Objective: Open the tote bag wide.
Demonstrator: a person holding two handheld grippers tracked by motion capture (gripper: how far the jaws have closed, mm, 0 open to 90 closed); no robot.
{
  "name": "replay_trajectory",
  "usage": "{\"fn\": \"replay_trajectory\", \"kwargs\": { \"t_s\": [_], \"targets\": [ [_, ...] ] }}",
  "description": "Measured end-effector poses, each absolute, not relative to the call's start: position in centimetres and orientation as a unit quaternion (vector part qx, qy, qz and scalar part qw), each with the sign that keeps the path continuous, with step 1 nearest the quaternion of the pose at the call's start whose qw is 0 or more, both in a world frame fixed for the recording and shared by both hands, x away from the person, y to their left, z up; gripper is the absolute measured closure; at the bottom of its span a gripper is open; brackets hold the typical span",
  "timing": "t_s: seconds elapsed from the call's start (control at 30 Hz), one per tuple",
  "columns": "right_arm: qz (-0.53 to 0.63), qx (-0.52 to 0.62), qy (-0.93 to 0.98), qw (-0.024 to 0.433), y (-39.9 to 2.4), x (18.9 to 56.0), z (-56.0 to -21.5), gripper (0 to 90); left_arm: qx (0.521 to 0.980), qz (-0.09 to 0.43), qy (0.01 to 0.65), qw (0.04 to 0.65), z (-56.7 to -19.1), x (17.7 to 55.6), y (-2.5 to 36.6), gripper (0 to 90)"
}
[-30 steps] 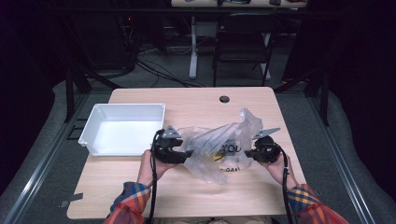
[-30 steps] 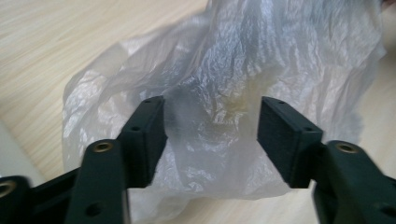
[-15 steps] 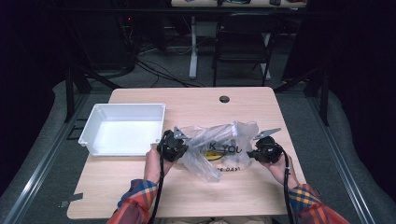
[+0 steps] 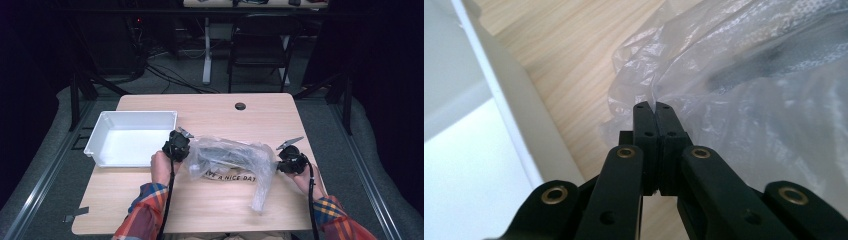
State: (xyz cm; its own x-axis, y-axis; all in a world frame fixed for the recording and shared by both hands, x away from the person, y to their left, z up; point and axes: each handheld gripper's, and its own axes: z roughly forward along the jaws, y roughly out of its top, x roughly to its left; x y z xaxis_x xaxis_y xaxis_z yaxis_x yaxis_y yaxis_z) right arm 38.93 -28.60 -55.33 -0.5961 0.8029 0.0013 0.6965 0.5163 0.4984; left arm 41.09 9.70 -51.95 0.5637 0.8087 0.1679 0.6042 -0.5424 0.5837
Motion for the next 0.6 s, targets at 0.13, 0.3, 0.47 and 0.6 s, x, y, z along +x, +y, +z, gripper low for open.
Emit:
{"fn": "replay_trajectory", "kwargs": {
  "t_s": [0.13,0.3,0.47,0.6],
  "targets": [
    [0.218,0.438,0.862,0.132,-29.3,39.2,-55.2,90.0,0.851,0.226,0.415,0.229,-52.0,41.3,9.8,90.0],
    [0.223,0.444,0.856,0.142,-29.4,39.1,-55.1,83.2,0.849,0.225,0.415,0.238,-52.0,41.2,10.0,90.0],
    [0.241,0.453,0.845,0.15,-30.3,38.6,-52.7,61.0,0.847,0.223,0.412,0.25,-51.8,40.9,10.2,89.6],
    [0.267,0.453,0.833,0.175,-31.1,37.7,-50.3,51.4,0.848,0.223,0.411,0.249,-51.8,40.9,10.1,89.1]
  ]
}}
